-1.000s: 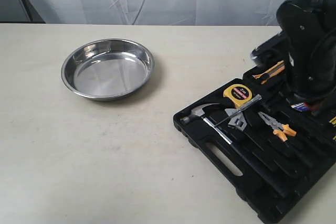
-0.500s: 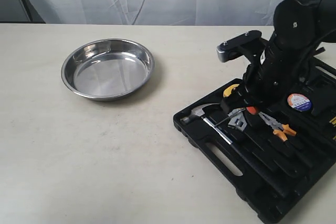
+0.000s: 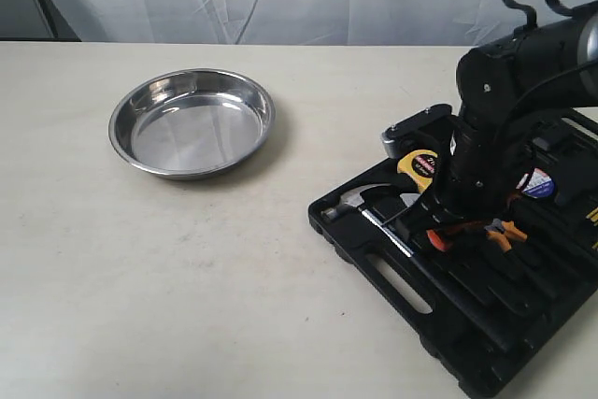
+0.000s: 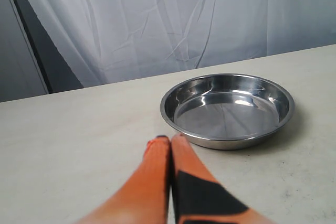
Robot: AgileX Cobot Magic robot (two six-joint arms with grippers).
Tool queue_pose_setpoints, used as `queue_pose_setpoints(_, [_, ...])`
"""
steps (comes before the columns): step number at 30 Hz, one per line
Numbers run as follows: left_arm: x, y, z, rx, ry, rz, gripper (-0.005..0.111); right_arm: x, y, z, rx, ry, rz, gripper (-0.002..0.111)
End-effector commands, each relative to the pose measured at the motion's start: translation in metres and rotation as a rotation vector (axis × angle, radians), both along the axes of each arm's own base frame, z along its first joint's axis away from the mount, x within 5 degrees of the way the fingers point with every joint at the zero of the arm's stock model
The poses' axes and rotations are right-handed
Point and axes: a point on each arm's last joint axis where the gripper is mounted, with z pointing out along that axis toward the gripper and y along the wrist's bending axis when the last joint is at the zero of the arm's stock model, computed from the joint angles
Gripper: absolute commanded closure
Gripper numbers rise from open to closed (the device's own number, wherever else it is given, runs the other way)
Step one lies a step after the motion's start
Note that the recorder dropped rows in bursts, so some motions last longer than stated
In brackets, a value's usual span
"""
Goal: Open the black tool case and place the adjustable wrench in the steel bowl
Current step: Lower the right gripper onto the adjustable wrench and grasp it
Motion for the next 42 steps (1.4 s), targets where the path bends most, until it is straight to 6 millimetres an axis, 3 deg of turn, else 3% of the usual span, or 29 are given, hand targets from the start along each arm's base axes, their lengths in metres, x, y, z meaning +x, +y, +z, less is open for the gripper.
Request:
queue_pose_setpoints(1, [0.0,0.0,0.001,0.003,-0.005,-0.004,0.106,0.003,-0.001,-0.01,-0.007,0.001,0.005,0.062])
queue_pose_setpoints(9, [0.0,0.0,0.001,0.003,-0.005,-0.004,0.106,0.004,-0.001,-0.028,-0.025,0.045,0.006,0.065])
queue_pose_setpoints(12, [0.0,0.0,0.001,0.003,-0.005,-0.004,0.106,0.004,-0.001,-0.031,-0.031,0.057,0.006,0.087])
queue_pose_setpoints(14, [0.0,0.0,0.001,0.003,-0.005,-0.004,0.106,0.003,-0.001,-0.03,-0.036,0.069,0.006,0.11])
queue_pose_setpoints(19, [0.0,0.0,0.001,0.003,-0.005,-0.004,0.106,-0.002,-0.004,-0.023,-0.052,0.099,0.006,0.108])
queue_pose_setpoints(30, [0.0,0.0,0.001,0.003,-0.005,-0.004,0.106,-0.006,-0.006,0.02,-0.011,-0.006,0.004,0.108])
queue_pose_setpoints(42, [0.0,0.0,0.001,0.003,-0.005,-0.004,0.106,-0.013,-0.008,0.026,-0.033,0.052,-0.008,0.108])
